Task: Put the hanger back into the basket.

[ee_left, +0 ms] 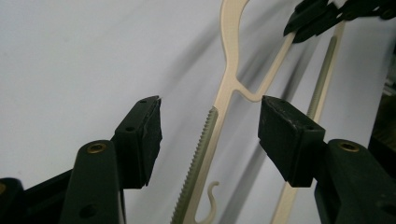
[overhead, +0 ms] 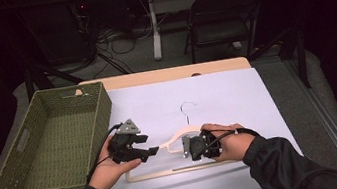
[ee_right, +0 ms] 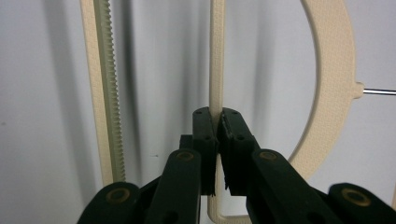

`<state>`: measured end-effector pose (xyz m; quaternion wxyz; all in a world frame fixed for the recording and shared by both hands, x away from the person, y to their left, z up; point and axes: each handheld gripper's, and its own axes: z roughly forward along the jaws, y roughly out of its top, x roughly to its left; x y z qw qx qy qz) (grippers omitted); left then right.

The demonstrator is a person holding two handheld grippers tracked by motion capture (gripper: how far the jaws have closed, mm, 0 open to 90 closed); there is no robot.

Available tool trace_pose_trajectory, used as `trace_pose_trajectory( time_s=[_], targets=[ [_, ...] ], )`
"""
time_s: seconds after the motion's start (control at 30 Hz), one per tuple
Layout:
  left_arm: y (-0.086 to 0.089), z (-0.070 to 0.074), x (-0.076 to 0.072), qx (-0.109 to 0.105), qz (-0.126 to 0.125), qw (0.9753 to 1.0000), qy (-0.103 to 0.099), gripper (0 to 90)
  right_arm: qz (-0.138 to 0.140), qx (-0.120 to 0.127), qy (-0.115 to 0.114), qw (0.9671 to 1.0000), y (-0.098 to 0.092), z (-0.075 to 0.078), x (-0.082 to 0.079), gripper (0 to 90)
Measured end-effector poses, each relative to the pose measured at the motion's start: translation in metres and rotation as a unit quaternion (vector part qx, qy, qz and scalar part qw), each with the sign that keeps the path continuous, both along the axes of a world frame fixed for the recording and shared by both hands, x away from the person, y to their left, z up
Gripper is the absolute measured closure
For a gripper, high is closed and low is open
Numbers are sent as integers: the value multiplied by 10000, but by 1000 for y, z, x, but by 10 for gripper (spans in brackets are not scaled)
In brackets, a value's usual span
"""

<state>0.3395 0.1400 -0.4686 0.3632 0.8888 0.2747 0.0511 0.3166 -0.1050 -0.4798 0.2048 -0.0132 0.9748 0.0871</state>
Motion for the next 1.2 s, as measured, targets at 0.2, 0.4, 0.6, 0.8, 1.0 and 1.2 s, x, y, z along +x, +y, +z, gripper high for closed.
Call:
trace_pose_trajectory(
  time_s=[0.2,0.4,0.6,0.8,1.0,1.2],
  targets=[
    [-15,-14,10,96,-258,9989,382,418,55,-79,-9,10000,4,-3,0,855],
    [-27,-25,14,165,-480,9965,666,442,119,-74,-73,9999,9,-6,-2,855],
    [-36,-35,15,350,-651,9939,823,492,214,-99,-65,9997,14,-9,-3,855],
    [-36,-40,18,413,-675,9926,920,496,217,-107,-72,9997,17,-11,-4,855],
    [-33,-44,19,394,-735,9918,973,527,246,-148,-104,9995,19,-14,-4,853],
    [-33,-47,17,481,-714,9922,906,550,249,-205,-83,9994,22,-21,-3,853]
  ],
)
